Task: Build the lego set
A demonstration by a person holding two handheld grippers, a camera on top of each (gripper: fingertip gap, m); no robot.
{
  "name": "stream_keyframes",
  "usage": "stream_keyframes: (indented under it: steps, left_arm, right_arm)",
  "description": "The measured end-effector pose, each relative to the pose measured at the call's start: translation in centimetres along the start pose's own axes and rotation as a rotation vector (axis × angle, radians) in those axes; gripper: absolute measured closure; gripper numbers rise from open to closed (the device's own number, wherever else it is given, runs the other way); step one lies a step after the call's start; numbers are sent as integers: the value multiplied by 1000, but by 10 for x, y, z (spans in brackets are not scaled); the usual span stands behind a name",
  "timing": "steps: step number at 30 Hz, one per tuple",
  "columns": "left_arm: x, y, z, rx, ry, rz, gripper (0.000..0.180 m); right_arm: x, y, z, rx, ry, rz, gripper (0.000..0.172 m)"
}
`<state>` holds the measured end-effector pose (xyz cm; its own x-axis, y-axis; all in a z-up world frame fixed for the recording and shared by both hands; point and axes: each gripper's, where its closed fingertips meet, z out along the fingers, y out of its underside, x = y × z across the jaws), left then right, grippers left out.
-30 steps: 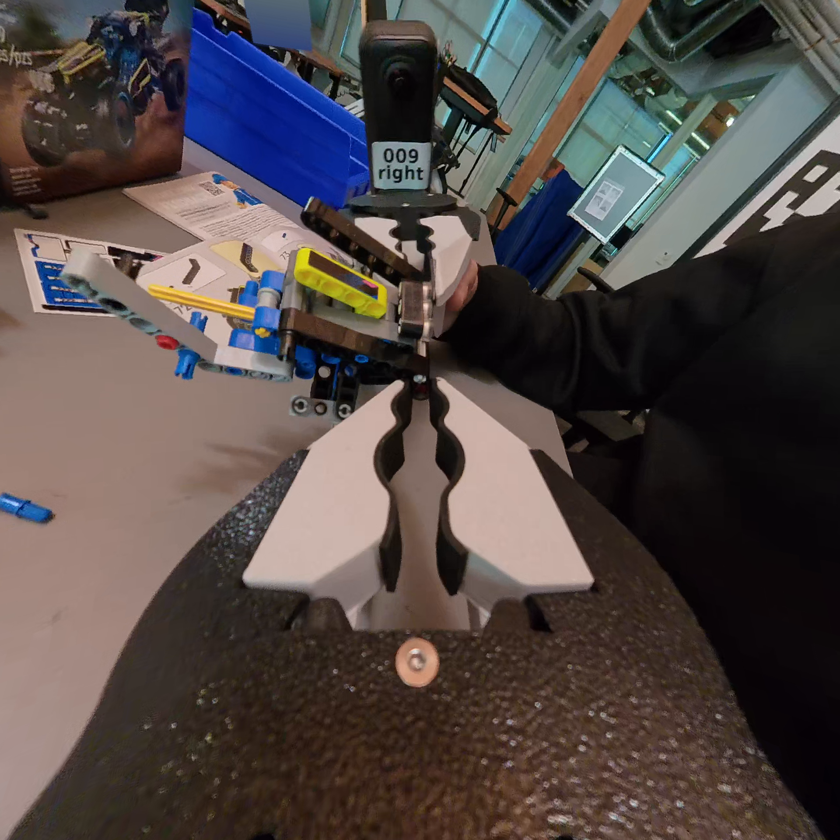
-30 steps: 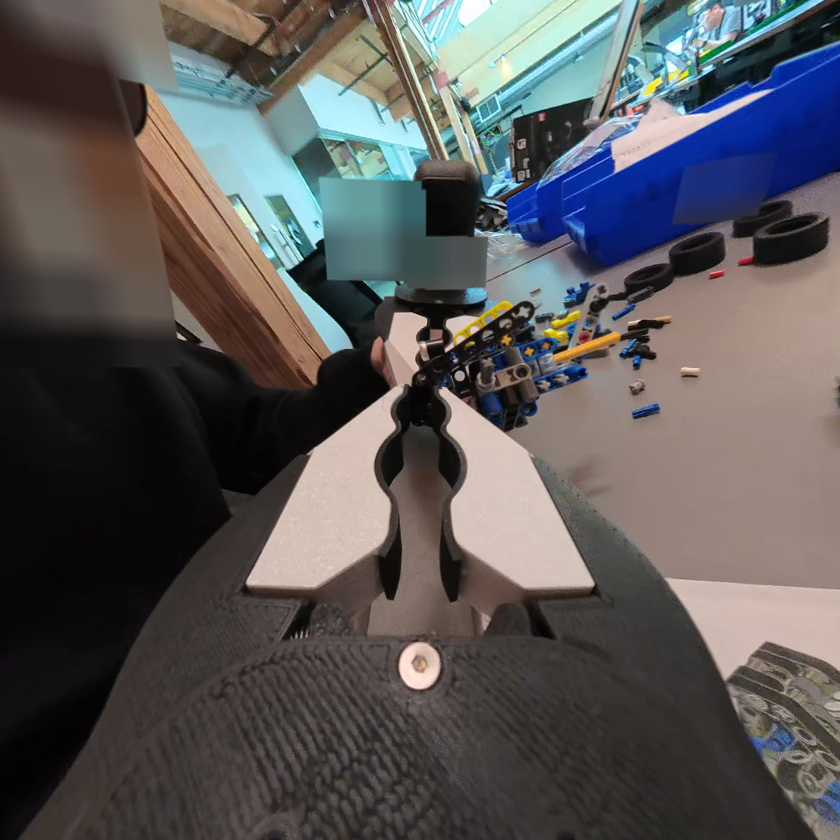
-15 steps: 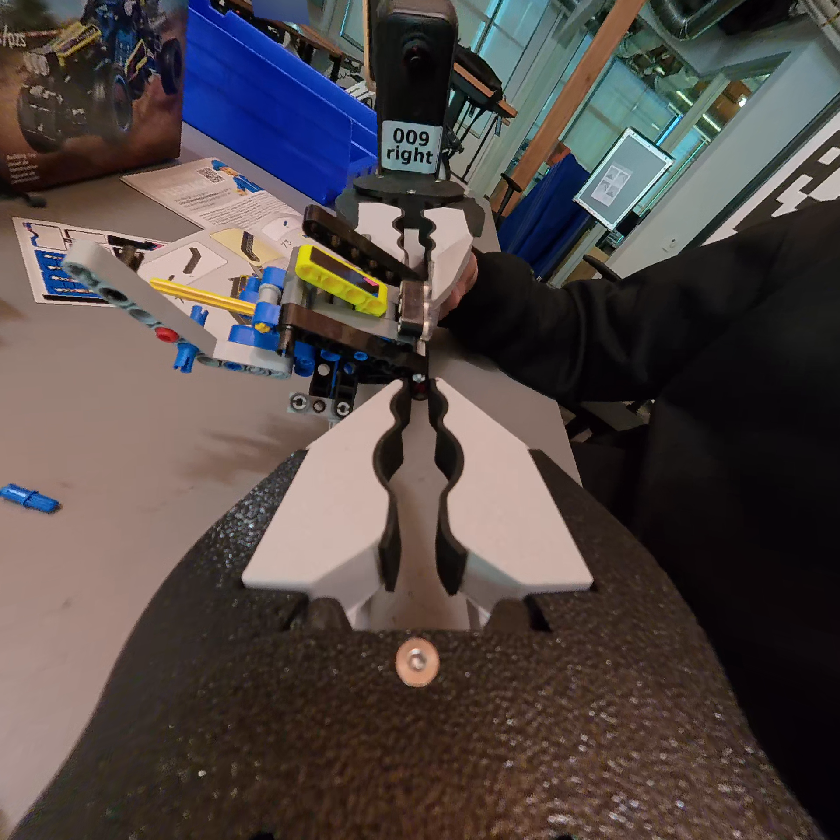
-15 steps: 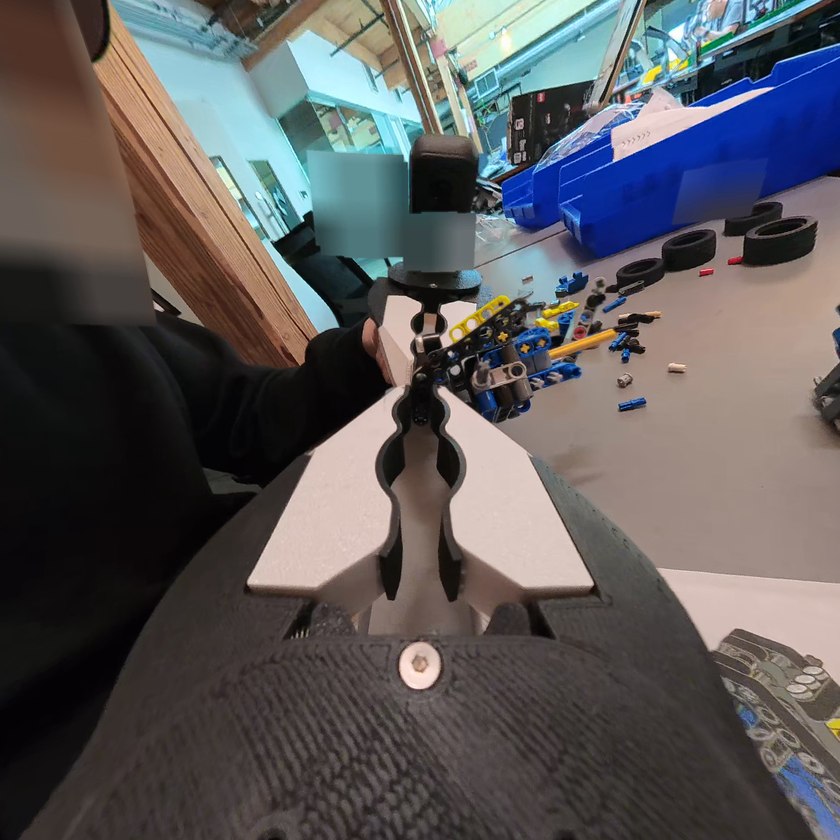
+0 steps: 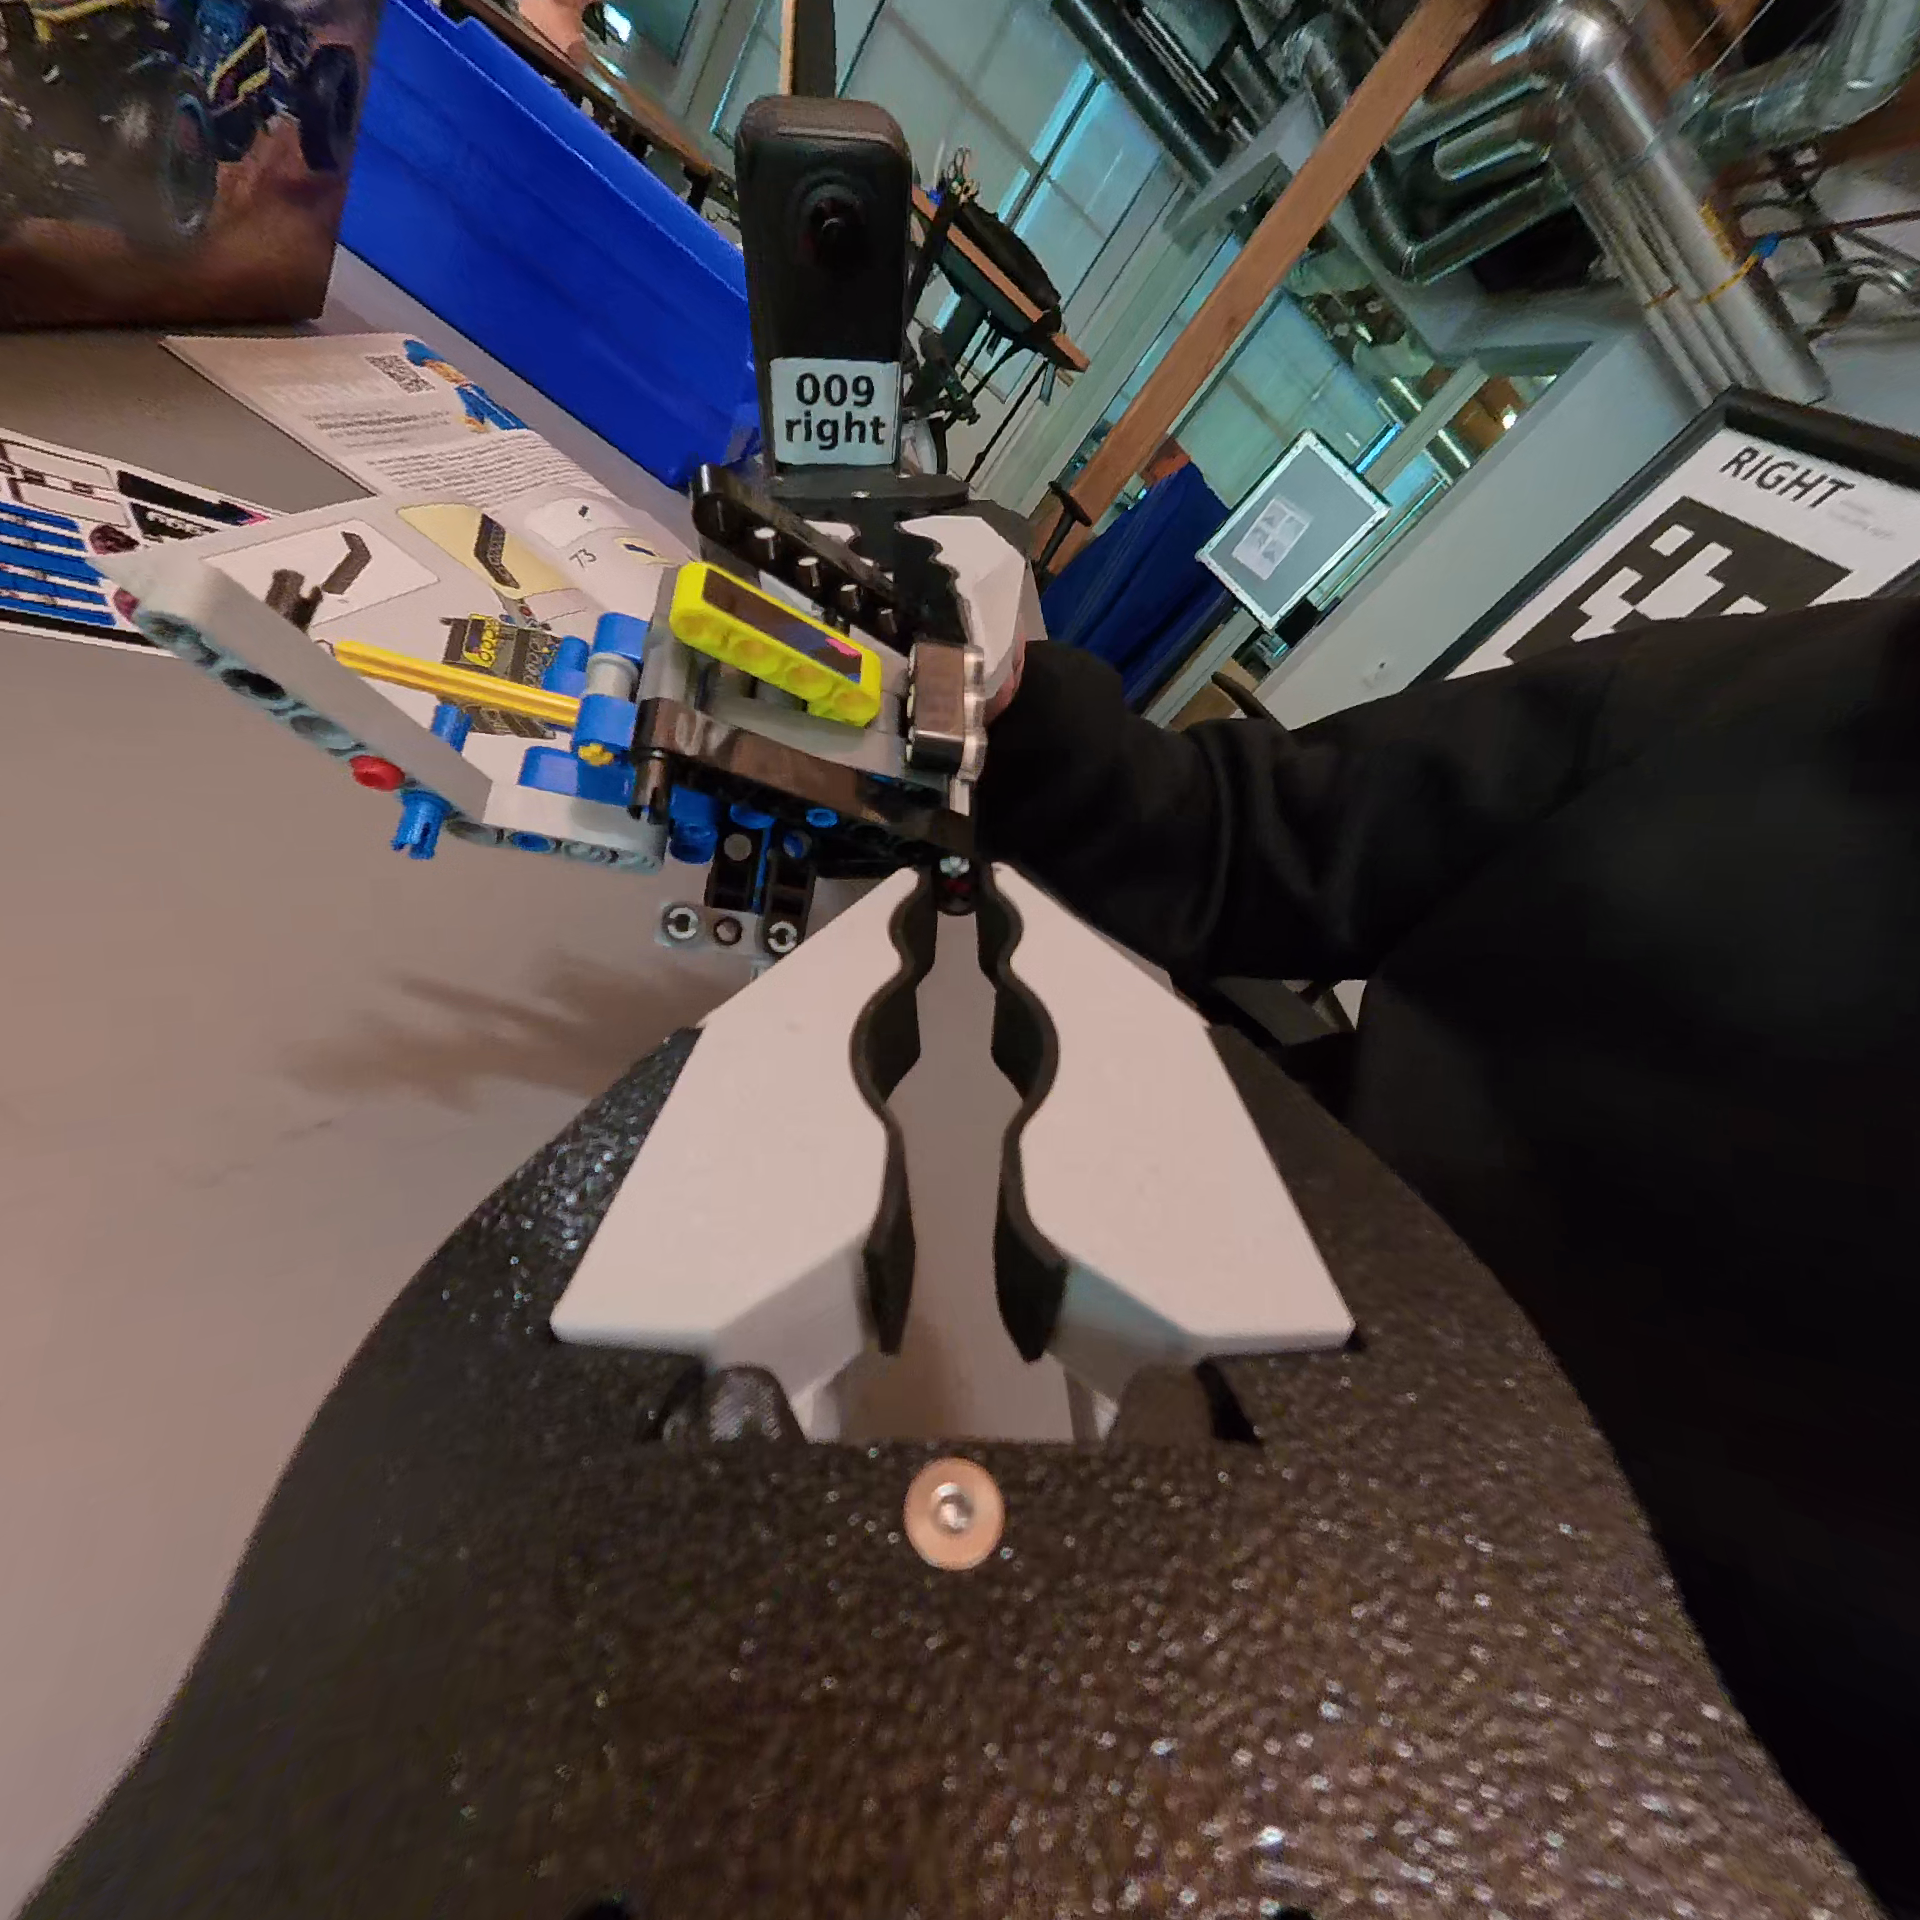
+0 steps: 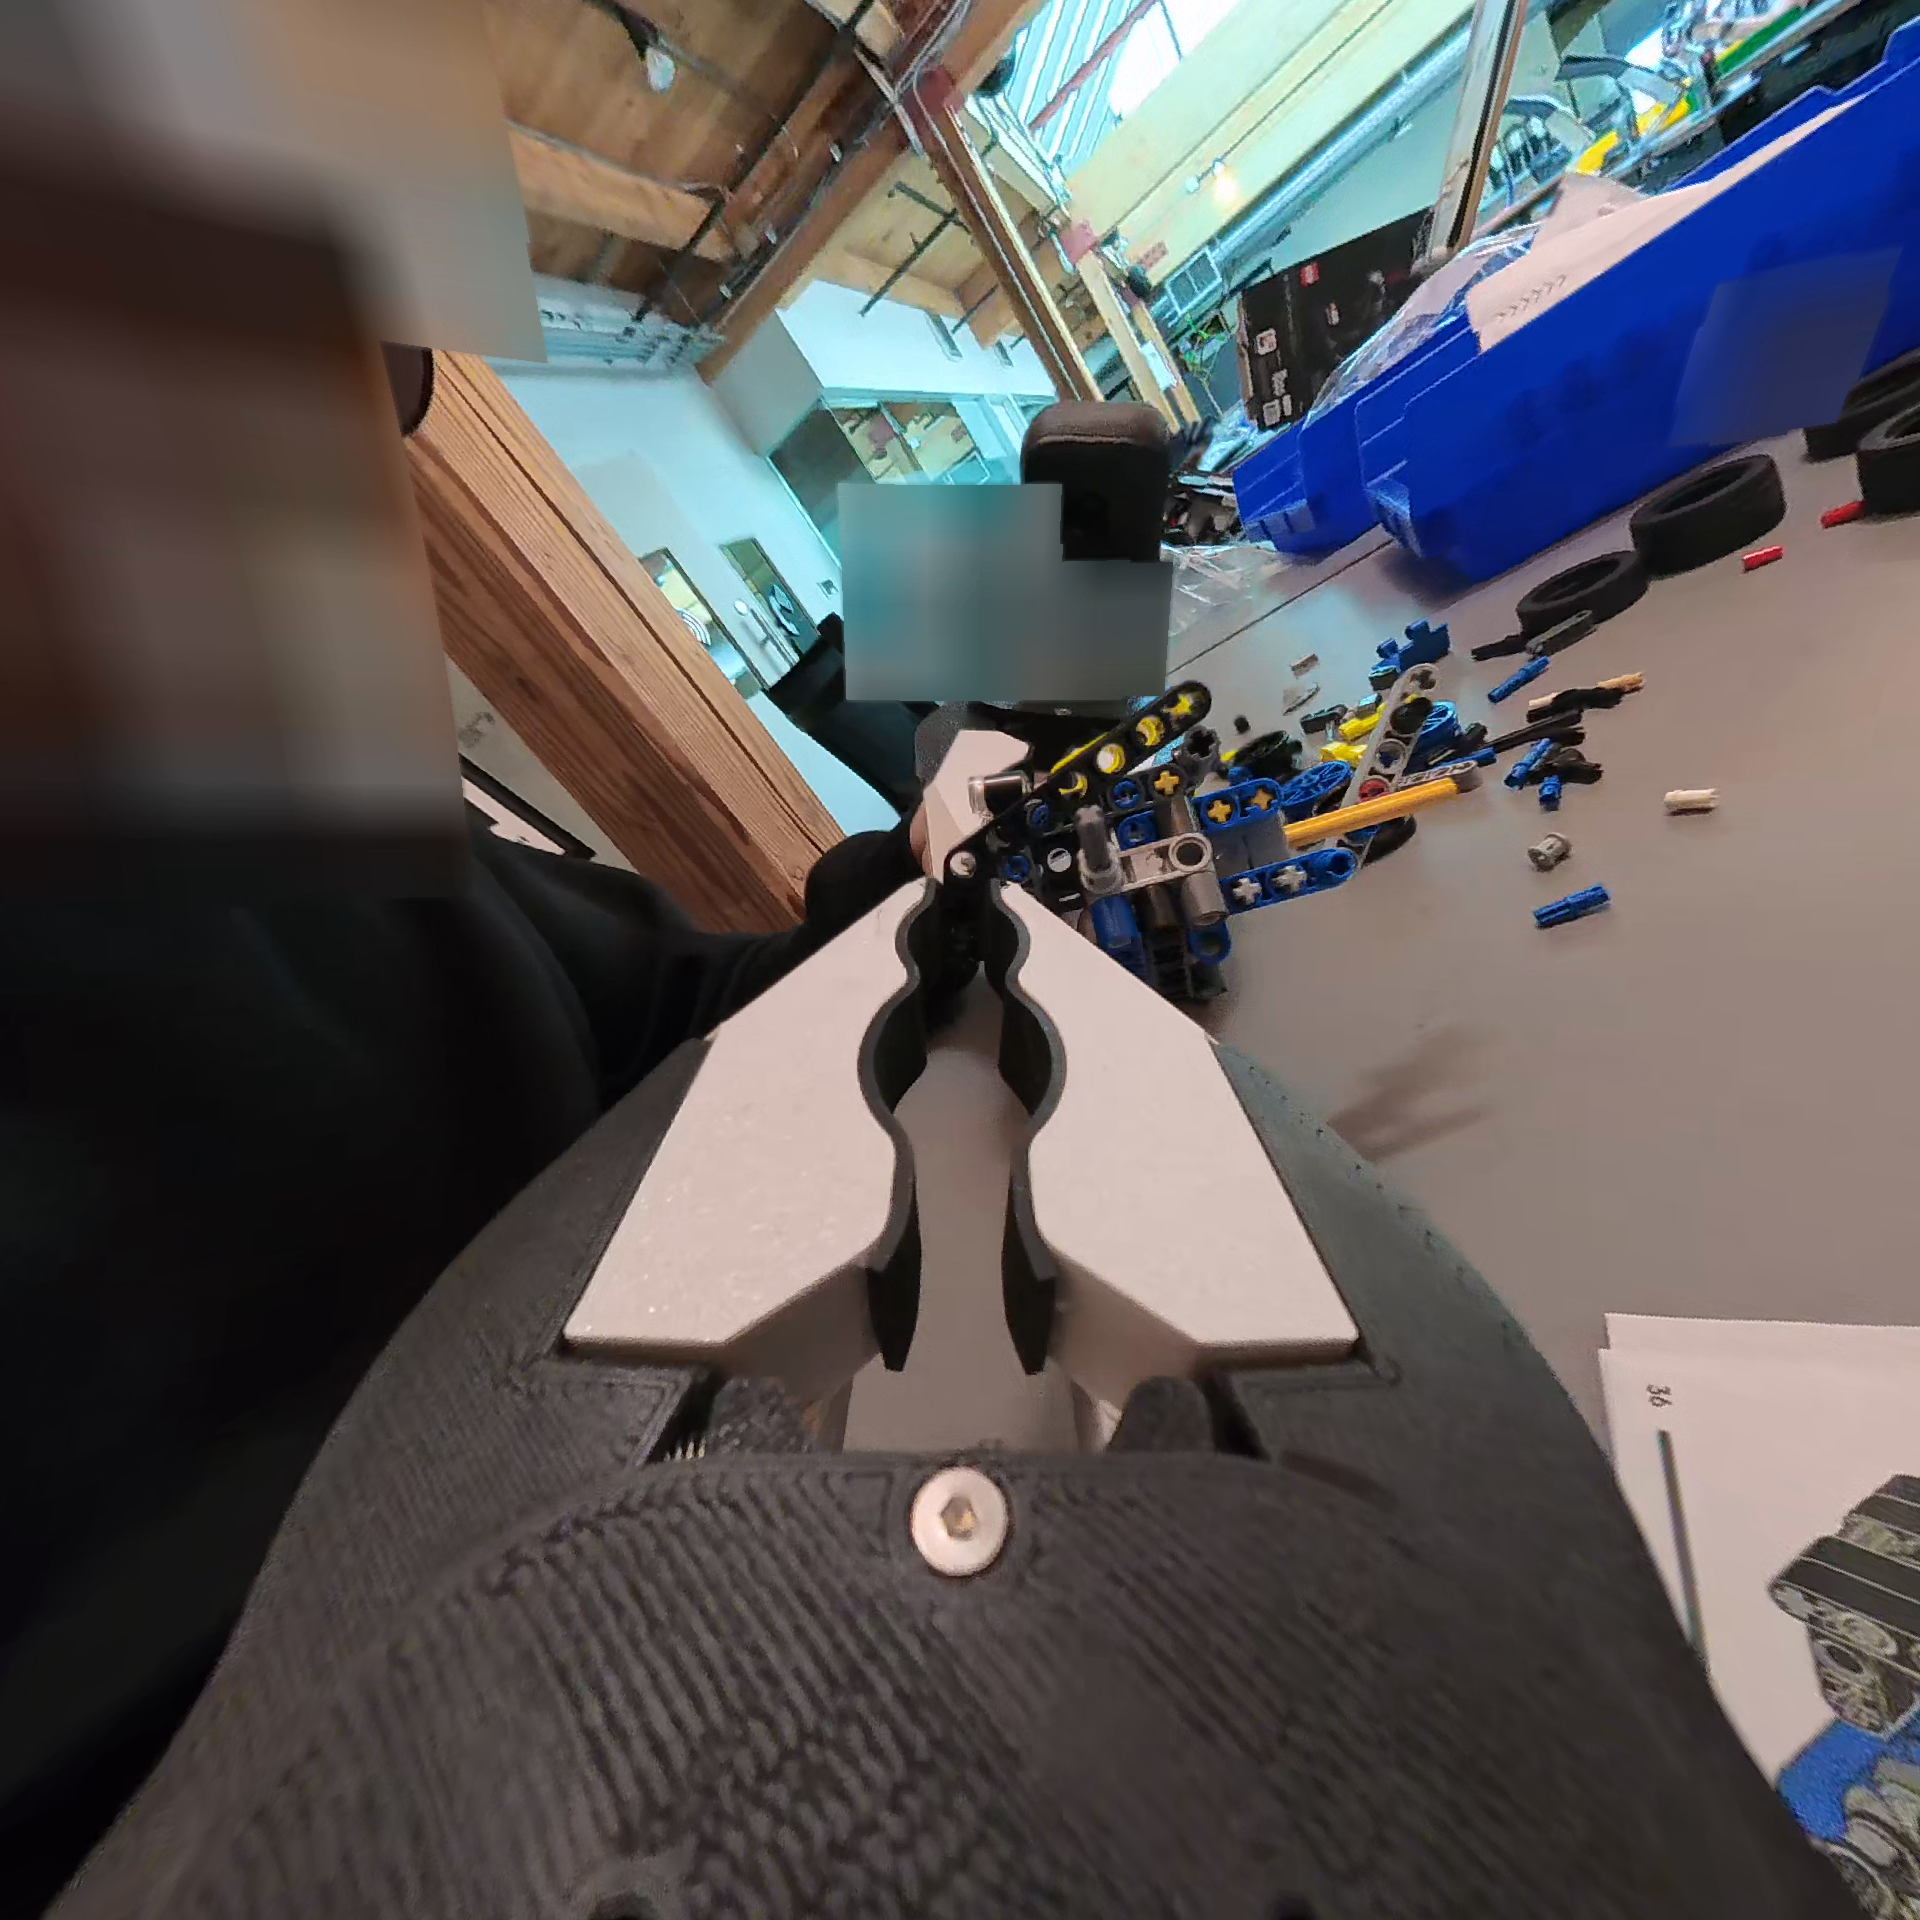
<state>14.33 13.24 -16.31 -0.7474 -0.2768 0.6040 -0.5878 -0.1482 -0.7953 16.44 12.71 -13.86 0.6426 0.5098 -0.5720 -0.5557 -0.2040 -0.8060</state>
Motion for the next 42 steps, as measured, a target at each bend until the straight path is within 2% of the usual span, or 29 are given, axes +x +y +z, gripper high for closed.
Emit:
stream_keyframes:
  steps: [6, 28, 33, 37, 42]
  left_arm:
    - [2, -2, -1, 17, 24, -34, 176]
    - [-3, 0, -4, 3, -9, -2, 176]
    - [-11, 0, -2, -18, -100, 52, 177]
    - [-12, -2, -4, -11, -113, 58, 177]
    - [-15, 2, -4, -49, -152, 75, 177]
  right_arm:
    - [-1, -3, 1, 40, -41, 68, 167]
    - [2, -1, 3, 28, 8, 1, 167]
    - [9, -2, 4, 40, 58, 3, 167]
    - [10, -4, 4, 54, 69, 14, 166]
    - [12, 1, 4, 8, 107, -54, 166]
